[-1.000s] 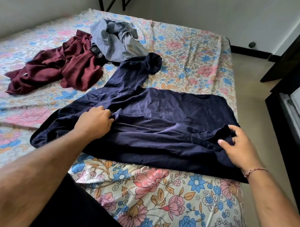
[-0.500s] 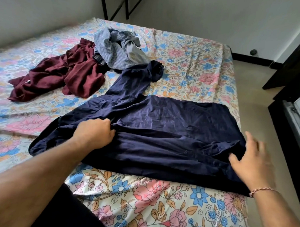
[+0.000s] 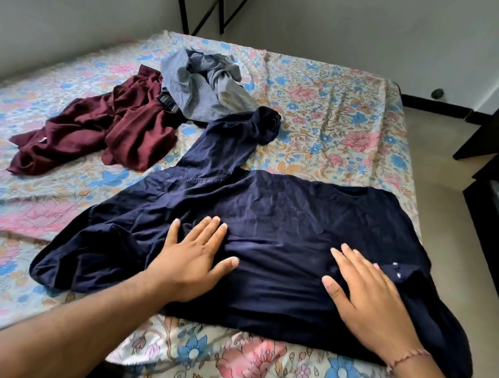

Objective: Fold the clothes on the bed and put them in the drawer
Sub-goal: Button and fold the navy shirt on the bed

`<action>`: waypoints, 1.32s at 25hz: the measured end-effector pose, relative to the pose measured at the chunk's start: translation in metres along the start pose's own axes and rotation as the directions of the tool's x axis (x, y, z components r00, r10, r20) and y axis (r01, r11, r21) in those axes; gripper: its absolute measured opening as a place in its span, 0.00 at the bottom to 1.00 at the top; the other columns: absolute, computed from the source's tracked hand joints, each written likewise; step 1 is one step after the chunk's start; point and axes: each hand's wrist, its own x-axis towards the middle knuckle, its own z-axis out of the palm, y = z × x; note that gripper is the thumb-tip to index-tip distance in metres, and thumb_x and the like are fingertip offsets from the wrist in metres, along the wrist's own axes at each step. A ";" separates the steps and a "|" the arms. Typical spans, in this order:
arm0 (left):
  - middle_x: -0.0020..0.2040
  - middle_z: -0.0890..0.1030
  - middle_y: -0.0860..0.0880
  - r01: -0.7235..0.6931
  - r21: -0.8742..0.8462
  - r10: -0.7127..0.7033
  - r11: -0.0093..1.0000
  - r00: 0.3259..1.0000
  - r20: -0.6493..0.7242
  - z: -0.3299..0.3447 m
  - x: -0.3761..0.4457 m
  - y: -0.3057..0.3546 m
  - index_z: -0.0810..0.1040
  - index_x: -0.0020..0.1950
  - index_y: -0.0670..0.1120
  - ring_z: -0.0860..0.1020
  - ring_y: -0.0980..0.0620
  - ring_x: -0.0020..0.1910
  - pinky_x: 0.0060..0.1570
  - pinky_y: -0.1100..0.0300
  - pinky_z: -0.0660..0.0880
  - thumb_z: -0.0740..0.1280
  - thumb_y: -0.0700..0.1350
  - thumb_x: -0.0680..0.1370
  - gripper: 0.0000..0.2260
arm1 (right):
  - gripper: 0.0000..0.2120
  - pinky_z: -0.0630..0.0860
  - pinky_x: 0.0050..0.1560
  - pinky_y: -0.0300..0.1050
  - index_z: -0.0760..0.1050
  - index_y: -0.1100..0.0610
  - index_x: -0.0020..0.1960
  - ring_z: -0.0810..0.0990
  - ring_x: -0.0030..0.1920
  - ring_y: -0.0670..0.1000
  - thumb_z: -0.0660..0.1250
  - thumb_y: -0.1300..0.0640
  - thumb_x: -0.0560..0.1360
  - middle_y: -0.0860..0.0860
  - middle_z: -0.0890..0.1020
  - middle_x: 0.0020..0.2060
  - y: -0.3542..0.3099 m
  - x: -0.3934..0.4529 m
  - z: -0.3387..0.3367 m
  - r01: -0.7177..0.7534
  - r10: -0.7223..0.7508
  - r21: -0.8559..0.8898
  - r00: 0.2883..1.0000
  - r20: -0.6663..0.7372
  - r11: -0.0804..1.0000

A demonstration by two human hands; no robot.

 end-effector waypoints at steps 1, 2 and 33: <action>0.84 0.58 0.54 -0.003 -0.036 -0.001 0.999 0.993 -0.119 -0.013 0.007 0.005 0.56 0.85 0.54 0.53 0.53 0.84 0.80 0.35 0.44 0.40 0.73 0.80 0.39 | 0.33 0.61 0.78 0.50 0.67 0.47 0.79 0.65 0.78 0.46 0.48 0.32 0.80 0.45 0.68 0.78 -0.004 0.008 -0.008 0.002 0.006 0.088 0.996 -0.094 0.996; 0.80 0.68 0.53 -0.040 -0.058 0.023 0.998 0.962 -0.272 -0.026 0.021 0.008 0.64 0.82 0.53 0.62 0.50 0.81 0.79 0.37 0.53 0.46 0.69 0.82 0.34 | 0.28 0.67 0.73 0.50 0.72 0.50 0.75 0.71 0.73 0.49 0.54 0.37 0.81 0.47 0.75 0.72 -0.008 0.024 -0.014 0.006 0.032 0.189 0.979 -0.201 0.982; 0.46 0.79 0.55 -0.370 0.406 0.387 0.836 0.921 0.044 -0.063 -0.046 0.001 0.76 0.51 0.55 0.82 0.49 0.48 0.45 0.51 0.80 0.41 0.75 0.78 0.32 | 0.28 0.75 0.45 0.42 0.70 0.38 0.72 0.78 0.45 0.42 0.56 0.28 0.77 0.38 0.78 0.44 0.066 -0.034 -0.094 0.087 -0.040 -0.193 0.971 0.236 0.977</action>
